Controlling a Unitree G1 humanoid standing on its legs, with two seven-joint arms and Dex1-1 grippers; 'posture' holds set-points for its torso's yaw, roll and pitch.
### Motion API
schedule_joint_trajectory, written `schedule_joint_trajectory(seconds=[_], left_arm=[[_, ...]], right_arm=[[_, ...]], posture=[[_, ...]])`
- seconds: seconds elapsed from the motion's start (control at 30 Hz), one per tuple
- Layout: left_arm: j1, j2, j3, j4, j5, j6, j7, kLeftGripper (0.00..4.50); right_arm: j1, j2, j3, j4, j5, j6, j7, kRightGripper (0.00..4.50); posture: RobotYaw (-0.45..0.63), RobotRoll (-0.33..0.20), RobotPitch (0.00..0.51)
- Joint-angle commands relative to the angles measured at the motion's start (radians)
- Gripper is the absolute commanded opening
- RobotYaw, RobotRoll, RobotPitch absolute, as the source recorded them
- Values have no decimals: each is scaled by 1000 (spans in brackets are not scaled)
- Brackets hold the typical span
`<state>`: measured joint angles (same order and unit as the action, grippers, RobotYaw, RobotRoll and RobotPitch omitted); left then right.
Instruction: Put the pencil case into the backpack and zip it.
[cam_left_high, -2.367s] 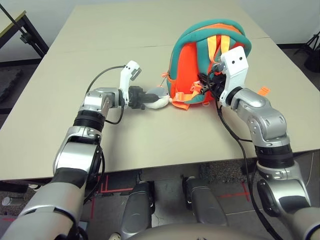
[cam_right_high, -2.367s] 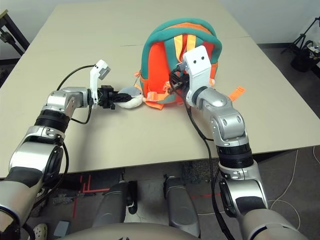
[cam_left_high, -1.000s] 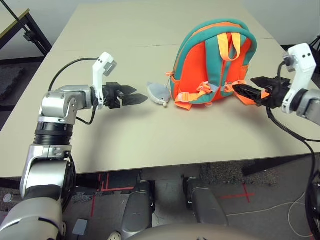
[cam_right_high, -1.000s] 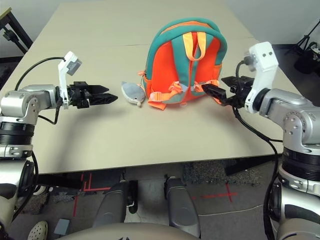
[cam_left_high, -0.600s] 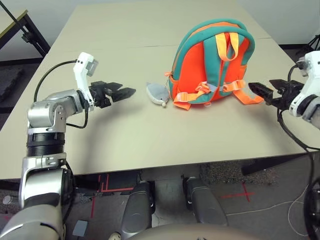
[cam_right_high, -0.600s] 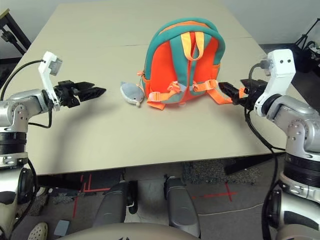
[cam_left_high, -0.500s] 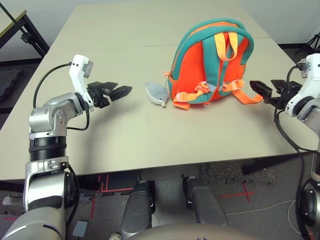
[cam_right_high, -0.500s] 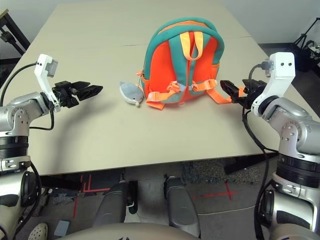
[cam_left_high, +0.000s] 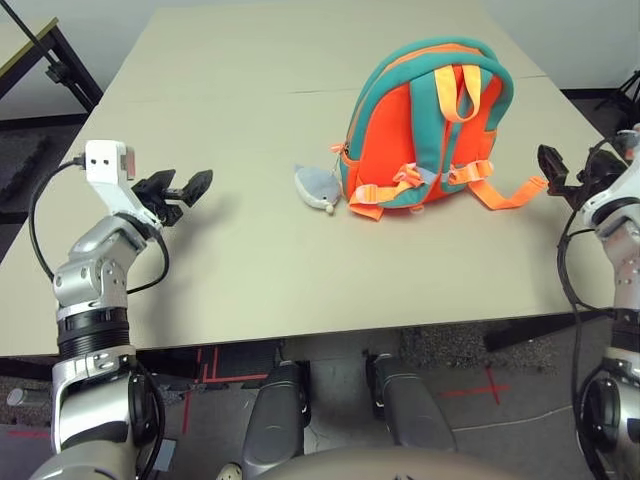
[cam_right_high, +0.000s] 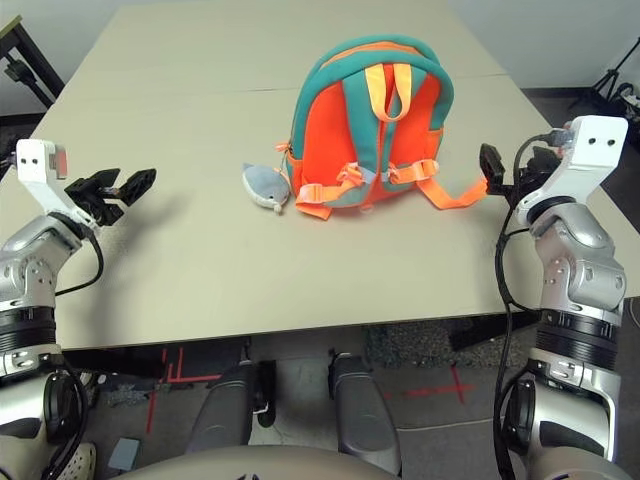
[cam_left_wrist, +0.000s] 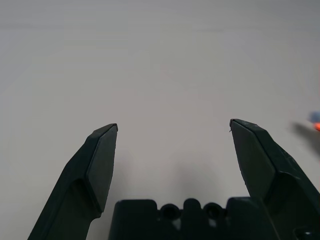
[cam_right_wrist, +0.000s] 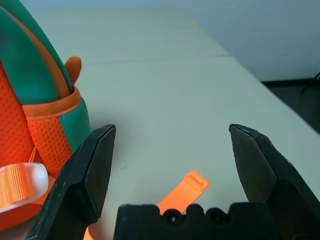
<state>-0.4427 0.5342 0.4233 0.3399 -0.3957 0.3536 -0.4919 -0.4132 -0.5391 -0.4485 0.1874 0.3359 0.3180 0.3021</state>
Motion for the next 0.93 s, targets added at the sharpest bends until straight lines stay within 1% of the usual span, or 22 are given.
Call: schedule_joint_trajectory(seconds=[0.03,0.37,0.6,0.73,0.93], left_arm=[[-7,10,25,73,28,-80,48,4500],[-27,18,33,210,52,-209,114,4500],[-64,36,28,307,60,-265,121,4500],[-80,36,21,340,62,-285,115,4500],[-72,24,21,355,60,-305,124,4500]], right_arm=[[23,-2,-9,39,-2,-37,12,4477],[23,6,7,87,-4,-89,20,4477],[19,5,8,110,-7,-105,13,4477],[7,10,16,120,-11,-107,10,4477],[-6,10,25,149,-14,-124,20,4477]], posture=[[-118,0,160],[-133,0,175],[-138,0,167],[-127,0,161],[-136,0,150]])
